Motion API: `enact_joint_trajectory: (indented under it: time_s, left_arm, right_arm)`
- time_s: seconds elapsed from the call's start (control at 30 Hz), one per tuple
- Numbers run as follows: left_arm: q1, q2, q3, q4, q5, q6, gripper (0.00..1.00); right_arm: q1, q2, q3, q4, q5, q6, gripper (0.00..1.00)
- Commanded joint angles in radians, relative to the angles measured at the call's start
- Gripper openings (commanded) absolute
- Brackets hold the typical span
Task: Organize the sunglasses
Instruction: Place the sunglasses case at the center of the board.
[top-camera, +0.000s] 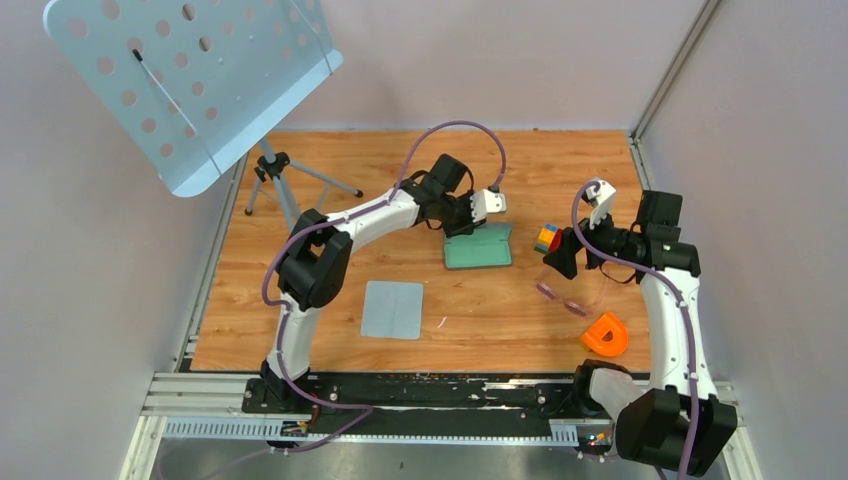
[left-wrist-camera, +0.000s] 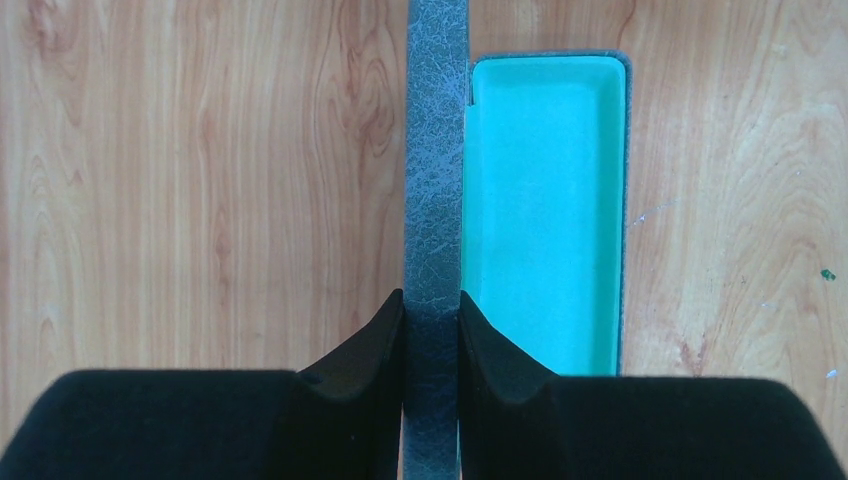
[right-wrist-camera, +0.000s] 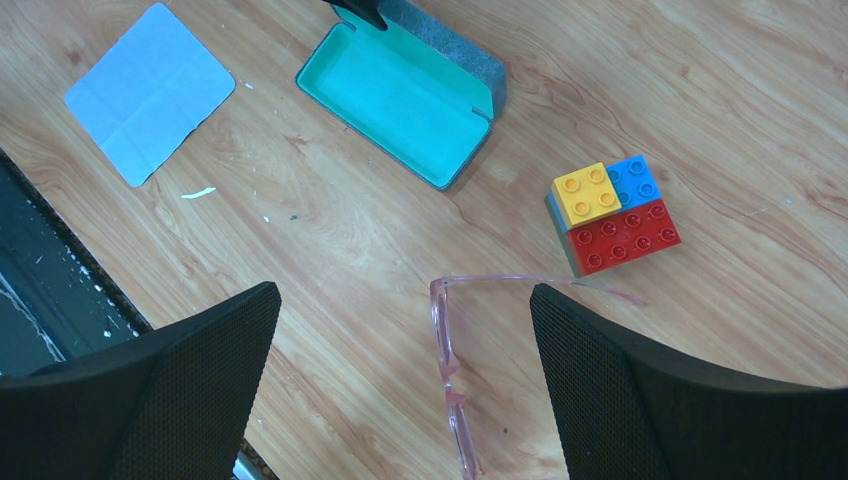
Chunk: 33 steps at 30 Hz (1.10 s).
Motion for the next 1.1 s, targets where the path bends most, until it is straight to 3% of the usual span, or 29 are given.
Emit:
enact_joint_trajectory:
  time_s: [0.0, 0.33, 0.7, 0.9, 1.07]
  left_arm:
    - [0.008, 0.016, 0.028, 0.013, 0.020, 0.006, 0.15]
    - [0.008, 0.018, 0.024, 0.044, 0.011, -0.019, 0.34]
    - [0.008, 0.000, 0.022, 0.055, 0.009, -0.038, 0.40]
    - [0.001, -0.089, 0.034, 0.052, -0.005, -0.070, 0.44]
    - [-0.051, -0.190, 0.031, 0.056, -0.156, -0.145, 0.46]
  right_arm:
    - [0.003, 0.010, -0.008, 0.007, -0.012, -0.022, 1.00]
    - [0.005, 0.013, -0.025, 0.010, -0.018, -0.013, 1.00]
    - [0.006, 0.017, -0.024, 0.008, -0.029, -0.003, 1.00]
    - [0.006, 0.004, -0.029, 0.006, -0.009, 0.003, 1.00]
    - [0.006, -0.029, -0.045, -0.001, 0.052, 0.032, 1.00]
